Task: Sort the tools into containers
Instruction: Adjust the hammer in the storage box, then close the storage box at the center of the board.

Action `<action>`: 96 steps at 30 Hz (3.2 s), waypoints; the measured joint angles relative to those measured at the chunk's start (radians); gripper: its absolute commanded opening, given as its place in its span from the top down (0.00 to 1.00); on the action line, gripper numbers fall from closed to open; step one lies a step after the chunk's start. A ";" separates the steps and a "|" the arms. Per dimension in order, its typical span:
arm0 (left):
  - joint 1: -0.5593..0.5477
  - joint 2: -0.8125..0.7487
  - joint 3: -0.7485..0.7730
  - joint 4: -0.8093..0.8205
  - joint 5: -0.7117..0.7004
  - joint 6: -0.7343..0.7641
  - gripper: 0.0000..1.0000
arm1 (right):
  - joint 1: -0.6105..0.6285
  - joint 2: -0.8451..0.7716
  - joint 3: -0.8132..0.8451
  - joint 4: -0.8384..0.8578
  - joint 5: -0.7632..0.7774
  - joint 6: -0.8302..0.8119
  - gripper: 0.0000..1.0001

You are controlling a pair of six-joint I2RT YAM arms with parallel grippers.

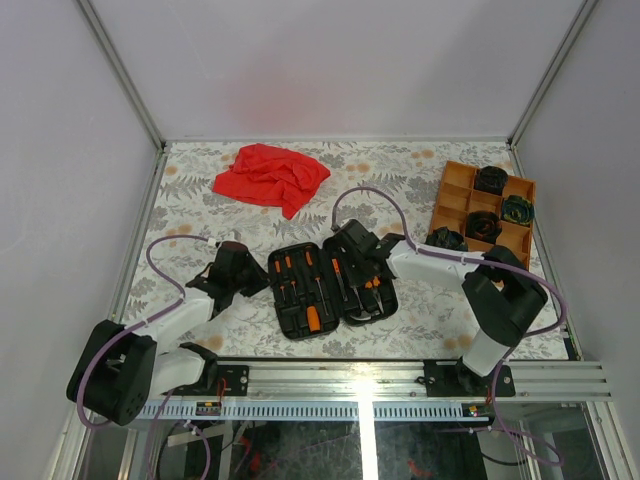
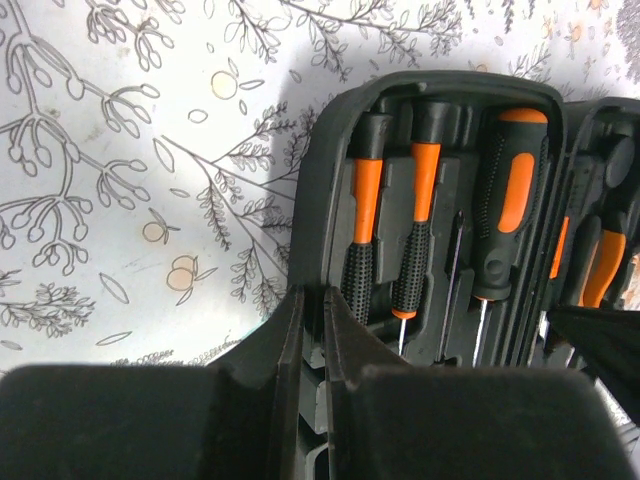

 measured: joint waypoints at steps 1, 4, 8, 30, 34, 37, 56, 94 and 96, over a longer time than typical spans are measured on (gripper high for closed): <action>0.000 0.003 0.000 0.004 0.000 0.000 1.00 | 0.002 0.013 0.000 0.001 0.000 0.003 1.00; -0.001 0.009 0.003 0.010 0.000 0.002 1.00 | 0.008 0.031 0.006 -0.010 0.010 0.003 1.00; -0.005 0.010 0.003 0.010 -0.005 0.003 1.00 | 0.021 0.040 0.011 -0.016 0.029 0.004 1.00; -0.025 0.025 0.026 -0.003 -0.036 0.012 1.00 | 0.024 -0.290 -0.016 0.031 0.047 -0.044 0.56; -0.026 0.045 0.037 0.005 -0.027 0.021 1.00 | -0.035 -0.410 -0.025 0.055 0.062 -0.063 0.51; -0.025 0.058 0.045 0.011 -0.022 0.025 1.00 | -0.119 -0.474 -0.066 0.060 0.060 -0.066 0.47; 0.000 0.111 0.082 0.017 0.029 0.066 0.99 | -0.504 -0.459 -0.363 0.246 -0.341 0.016 0.43; 0.011 0.121 0.061 0.051 0.093 0.089 0.99 | -0.533 -0.285 -0.396 0.347 -0.465 0.003 0.73; 0.012 0.119 0.061 0.051 0.095 0.089 1.00 | -0.538 -0.283 -0.396 0.348 -0.469 0.003 0.75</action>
